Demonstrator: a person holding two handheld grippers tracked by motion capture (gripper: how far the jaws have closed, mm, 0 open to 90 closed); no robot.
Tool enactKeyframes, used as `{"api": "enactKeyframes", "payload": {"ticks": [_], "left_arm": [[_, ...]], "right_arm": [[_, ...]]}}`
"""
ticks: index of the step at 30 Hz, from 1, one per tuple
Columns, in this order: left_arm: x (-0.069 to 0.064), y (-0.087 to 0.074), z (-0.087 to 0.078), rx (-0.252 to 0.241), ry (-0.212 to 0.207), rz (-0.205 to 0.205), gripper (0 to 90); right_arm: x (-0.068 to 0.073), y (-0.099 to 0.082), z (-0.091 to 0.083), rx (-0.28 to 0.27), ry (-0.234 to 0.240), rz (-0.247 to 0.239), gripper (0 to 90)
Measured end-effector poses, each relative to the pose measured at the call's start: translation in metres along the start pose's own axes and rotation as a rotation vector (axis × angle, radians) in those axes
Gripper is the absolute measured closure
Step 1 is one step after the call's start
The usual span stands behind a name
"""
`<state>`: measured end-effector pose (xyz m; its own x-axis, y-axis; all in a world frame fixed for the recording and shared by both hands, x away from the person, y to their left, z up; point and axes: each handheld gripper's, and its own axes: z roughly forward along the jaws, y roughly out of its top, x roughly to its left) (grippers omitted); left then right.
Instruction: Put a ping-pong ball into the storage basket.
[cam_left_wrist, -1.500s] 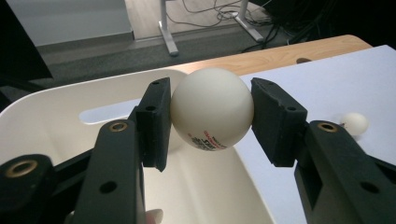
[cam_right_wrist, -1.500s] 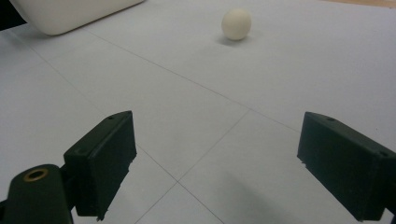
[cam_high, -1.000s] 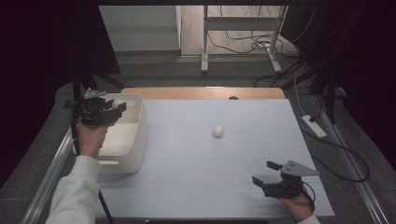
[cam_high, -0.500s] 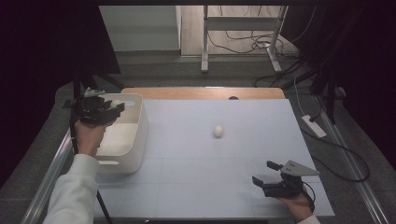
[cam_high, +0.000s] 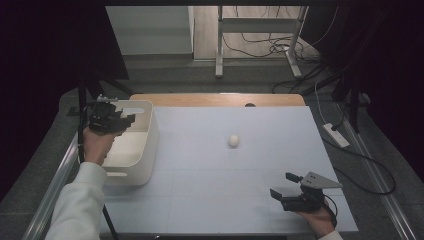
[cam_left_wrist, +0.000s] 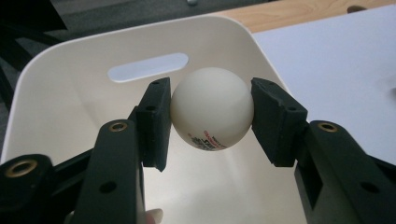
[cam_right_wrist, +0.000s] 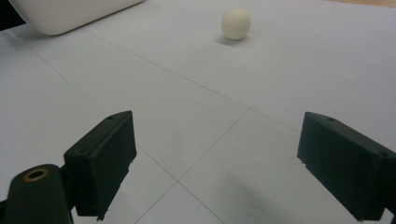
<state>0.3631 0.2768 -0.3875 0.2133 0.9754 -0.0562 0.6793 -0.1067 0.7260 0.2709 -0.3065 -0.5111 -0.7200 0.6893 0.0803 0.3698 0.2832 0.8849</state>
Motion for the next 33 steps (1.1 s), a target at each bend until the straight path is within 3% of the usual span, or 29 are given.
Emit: {"api": "enactKeyframes", "payload": {"ticks": [11, 16, 24, 30, 33], "left_arm": [[0.000, -0.001, 0.015, 0.119, 0.004, 0.029, 50.2], [0.000, -0.002, 0.018, 0.140, -0.003, 0.033, 50.1], [-0.001, -0.002, 0.016, 0.121, 0.000, 0.024, 49.6], [-0.002, 0.000, 0.008, 0.055, -0.012, 0.015, 30.8], [-0.004, 0.000, 0.002, 0.015, -0.032, 0.016, 26.3]], "right_arm": [[0.000, 0.000, 0.000, 0.002, -0.001, 0.001, 11.2], [0.000, 0.000, 0.000, 0.003, 0.000, 0.000, 11.2], [0.000, -0.001, 0.001, 0.003, 0.000, 0.002, 11.2], [0.000, -0.001, 0.001, 0.006, -0.001, 0.004, 11.2], [0.000, -0.001, 0.001, 0.007, -0.003, 0.005, 11.3]]}}
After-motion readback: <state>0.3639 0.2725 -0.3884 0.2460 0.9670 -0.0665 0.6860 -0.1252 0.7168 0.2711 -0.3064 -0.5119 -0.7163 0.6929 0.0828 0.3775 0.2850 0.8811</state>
